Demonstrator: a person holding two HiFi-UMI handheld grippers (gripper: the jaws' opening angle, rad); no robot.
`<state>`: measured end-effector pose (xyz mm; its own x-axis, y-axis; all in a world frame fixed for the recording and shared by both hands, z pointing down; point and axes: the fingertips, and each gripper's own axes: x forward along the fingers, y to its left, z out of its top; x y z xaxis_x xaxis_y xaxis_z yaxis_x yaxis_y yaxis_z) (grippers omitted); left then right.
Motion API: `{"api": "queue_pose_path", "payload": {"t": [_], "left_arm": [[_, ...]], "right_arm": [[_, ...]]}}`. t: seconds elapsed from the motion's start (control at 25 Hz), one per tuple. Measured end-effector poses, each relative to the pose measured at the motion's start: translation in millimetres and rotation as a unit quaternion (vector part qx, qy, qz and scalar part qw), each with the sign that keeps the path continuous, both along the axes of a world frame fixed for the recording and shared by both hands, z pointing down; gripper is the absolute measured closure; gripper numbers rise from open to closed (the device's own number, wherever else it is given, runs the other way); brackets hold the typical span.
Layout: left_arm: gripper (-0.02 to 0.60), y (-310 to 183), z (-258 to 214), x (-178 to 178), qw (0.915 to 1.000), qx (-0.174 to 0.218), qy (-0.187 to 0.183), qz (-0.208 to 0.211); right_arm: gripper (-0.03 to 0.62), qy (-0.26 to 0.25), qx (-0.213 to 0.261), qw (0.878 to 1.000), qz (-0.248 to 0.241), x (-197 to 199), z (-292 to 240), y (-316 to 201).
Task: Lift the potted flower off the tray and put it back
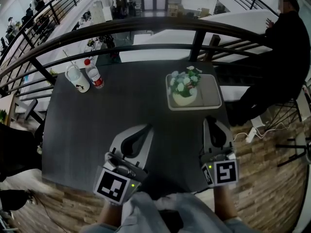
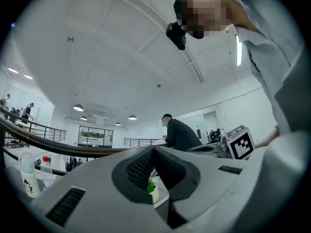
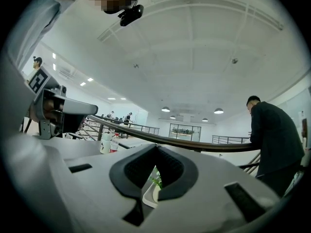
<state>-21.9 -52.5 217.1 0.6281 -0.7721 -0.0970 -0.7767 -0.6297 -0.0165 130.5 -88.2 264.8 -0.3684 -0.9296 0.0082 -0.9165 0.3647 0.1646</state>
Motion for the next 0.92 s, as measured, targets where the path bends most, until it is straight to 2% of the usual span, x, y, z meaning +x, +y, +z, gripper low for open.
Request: {"api": "queue_pose_path", "payload": {"t": [0.6,0.92], "left_arm": [[0.583,3,1,3,0.9999,-0.003,-0.001,0.014],[0.583,2,5,-1,0.9999,-0.006,0.002,0.013]], "right_arm": [[0.591,0.0,-0.01,1.0,0.0,-4,7,2],[0.591,0.031,-0.009,0.999,-0.008,-13,12,2]]}}
